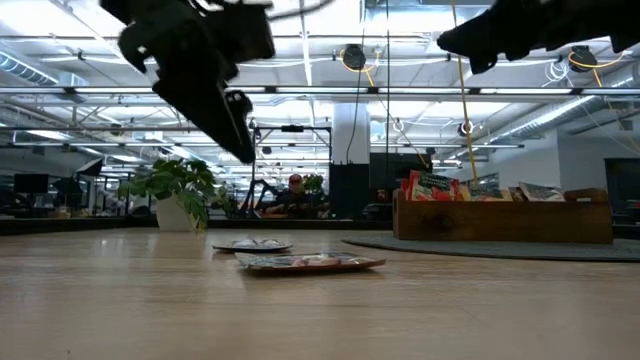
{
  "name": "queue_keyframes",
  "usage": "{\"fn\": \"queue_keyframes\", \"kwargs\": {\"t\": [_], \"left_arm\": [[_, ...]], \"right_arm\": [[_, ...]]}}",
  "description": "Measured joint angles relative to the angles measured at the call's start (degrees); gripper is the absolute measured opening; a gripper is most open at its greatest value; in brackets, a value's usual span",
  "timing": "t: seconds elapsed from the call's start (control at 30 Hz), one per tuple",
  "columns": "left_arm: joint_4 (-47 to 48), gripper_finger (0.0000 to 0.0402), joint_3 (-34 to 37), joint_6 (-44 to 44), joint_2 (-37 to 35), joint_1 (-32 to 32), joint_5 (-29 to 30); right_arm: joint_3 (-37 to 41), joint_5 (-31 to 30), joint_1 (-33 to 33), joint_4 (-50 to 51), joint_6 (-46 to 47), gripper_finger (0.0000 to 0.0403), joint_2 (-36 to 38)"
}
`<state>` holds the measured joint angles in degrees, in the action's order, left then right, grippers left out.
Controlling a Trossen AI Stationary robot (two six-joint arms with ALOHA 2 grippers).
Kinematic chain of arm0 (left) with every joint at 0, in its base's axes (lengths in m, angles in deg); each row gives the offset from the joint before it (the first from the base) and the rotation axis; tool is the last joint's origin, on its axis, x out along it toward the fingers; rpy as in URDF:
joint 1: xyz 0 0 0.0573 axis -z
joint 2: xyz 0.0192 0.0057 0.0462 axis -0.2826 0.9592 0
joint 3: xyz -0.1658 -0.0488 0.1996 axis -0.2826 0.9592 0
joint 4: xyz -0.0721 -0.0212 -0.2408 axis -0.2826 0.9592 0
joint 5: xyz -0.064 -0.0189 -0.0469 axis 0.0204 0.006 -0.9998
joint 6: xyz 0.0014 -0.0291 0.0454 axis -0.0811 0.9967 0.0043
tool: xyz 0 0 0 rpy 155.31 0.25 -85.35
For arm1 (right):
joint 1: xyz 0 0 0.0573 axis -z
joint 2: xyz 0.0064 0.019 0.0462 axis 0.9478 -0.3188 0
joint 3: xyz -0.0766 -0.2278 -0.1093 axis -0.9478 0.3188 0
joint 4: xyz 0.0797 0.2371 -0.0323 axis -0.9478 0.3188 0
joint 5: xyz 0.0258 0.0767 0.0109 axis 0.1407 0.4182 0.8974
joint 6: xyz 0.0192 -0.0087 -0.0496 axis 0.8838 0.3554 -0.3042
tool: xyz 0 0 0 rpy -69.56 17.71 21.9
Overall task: Pick & Place Tea
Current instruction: Put the brown tea bag into the right section of the wooden organizer
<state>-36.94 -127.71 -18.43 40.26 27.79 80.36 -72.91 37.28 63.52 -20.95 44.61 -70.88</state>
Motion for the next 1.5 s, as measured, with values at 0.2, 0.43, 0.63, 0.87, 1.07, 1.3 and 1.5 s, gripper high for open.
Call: {"fn": "queue_keyframes", "kwargs": {"t": [0.2,0.43,0.63,0.87,1.07,1.3,1.5], "left_arm": [[11.61,0.0241,-10.03,-3.24,11.84,-0.15,-0.97],[21.04,0.0257,-18.6,-7.4,22.01,-0.84,5.05],[20.45,0.0268,-19.68,-10.85,24.74,-2.82,-3.68],[18.74,0.0268,-19.5,-10.58,26.93,-5.26,-7.78],[17.26,0.0235,-19.44,-11.15,27.26,-5.42,-6.96],[14.97,0.0113,-19.26,-11.68,27.4,-4.99,-6.02],[15.46,0.001,-19.24,-15.75,27.24,-4.85,-5.58]], "right_arm": [[0.0,0.08,0.8,-1.5,0.11,0.0042,0.04],[0.0,0.16,0.78,-1.53,0.13,0.0052,0.04],[0.0,0.17,0.78,-1.14,0.13,0.0055,0.04],[0.0,0.19,0.78,-0.55,0.13,0.0055,0.04],[0.01,0.21,0.78,-0.49,0.15,0.0054,0.03],[0.02,0.22,0.78,-0.52,0.15,0.0054,0.04],[0.02,0.22,0.78,-0.53,0.13,0.0054,0.04]]}}
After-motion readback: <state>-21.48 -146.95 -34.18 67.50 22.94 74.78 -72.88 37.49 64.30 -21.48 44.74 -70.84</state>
